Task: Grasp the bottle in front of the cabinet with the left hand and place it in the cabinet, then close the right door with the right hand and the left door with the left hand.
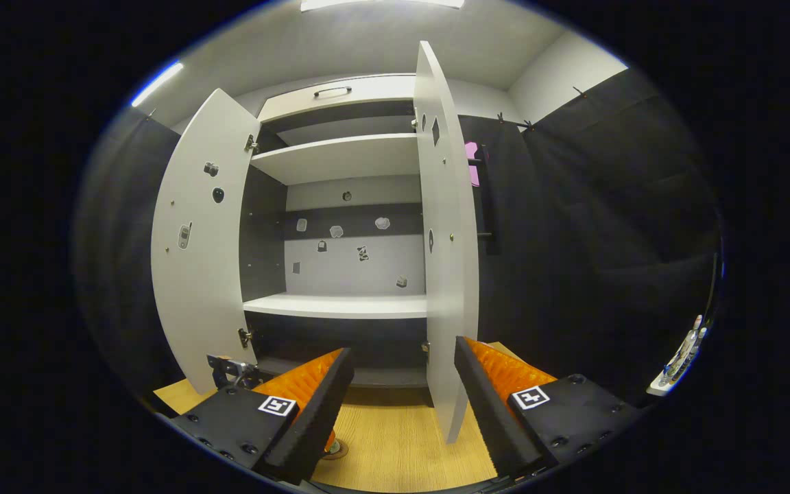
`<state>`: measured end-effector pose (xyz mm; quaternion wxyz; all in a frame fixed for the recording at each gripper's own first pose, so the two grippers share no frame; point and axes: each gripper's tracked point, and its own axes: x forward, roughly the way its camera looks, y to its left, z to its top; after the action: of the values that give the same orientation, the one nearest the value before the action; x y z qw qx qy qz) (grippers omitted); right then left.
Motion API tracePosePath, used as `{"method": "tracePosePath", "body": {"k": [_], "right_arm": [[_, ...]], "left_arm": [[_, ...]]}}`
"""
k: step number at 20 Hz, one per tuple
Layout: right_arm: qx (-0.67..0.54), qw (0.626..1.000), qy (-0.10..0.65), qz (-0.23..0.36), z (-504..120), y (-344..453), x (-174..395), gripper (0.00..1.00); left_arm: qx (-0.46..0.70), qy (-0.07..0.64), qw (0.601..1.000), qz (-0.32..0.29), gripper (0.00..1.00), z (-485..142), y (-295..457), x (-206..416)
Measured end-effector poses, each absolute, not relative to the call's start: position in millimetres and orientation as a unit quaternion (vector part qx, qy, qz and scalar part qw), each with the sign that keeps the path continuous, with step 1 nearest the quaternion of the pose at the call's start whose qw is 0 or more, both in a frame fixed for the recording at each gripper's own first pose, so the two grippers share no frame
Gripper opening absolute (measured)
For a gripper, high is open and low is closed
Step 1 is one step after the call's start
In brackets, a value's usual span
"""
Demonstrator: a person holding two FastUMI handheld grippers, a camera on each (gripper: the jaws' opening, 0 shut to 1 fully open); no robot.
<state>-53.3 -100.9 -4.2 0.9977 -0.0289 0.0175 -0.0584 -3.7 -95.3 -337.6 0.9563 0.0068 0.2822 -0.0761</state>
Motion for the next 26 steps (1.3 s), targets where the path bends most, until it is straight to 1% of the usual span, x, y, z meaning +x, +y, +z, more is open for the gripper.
{"method": "tracePosePath", "body": {"k": [3, 4, 5, 6, 9, 11, 13, 18, 22, 26], "right_arm": [[-0.027, 0.998, 0.019, -0.058, -6.2, -101.5, -53.3, 0.98], [-0.024, 0.998, 0.02, -0.059, -7.0, -101.9, -52.8, 0.98], [-0.022, 0.998, 0.022, -0.059, -8.0, -102.9, -52.8, 0.98], [-0.02, 0.998, 0.023, -0.062, -8.9, -104.7, -53.1, 0.98], [-0.014, 0.997, 0.026, -0.07, -13.6, -111.7, -52.9, 0.98], [-0.006, 0.997, 0.031, -0.072, -17.9, -114.9, -51.5, 0.98], [0.002, 0.997, 0.036, -0.073, -21.8, -117.2, -50.3, 0.98], [0.003, 0.996, 0.035, -0.088, -25.3, -128.3, -53.8, 0.98], [-0.006, 0.992, 0.029, -0.12, -24.6, -149.8, -63.6, 0.98], [-0.006, 0.987, 0.025, -0.159, -22.4, -177.0, -74.9, 0.98]], "left_arm": [[0.024, 0.278, 0.955, -0.097, 0.94, -337.6, -104.2, -9.1], [0.031, 0.281, 0.954, -0.096, 0.8, -329.8, -104.3, -10.0], [0.031, 0.281, 0.953, -0.107, 0.74, -328.4, -107.3, -15.3], [0.03, 0.273, 0.955, -0.115, 0.71, -314.4, -111.6, -17.7], [0.041, 0.225, 0.965, -0.13, 0.71, -251.1, -119.5, -7.7], [0.052, 0.179, 0.975, -0.122, 0.7, -194.5, -120.6, 11.7], [0.064, 0.148, 0.981, -0.108, 0.7, -144.2, -118.3, 31.1], [0.021, 0.117, 0.988, -0.101, 0.7, -44.4, -122.9, 91.3], [-0.008, 0.111, 0.988, -0.107, 0.7, 10.7, -125.8, 156.4], [-0.006, 0.11, 0.99, -0.091, 0.7, 26.7, -124.8, 237.1]]}}
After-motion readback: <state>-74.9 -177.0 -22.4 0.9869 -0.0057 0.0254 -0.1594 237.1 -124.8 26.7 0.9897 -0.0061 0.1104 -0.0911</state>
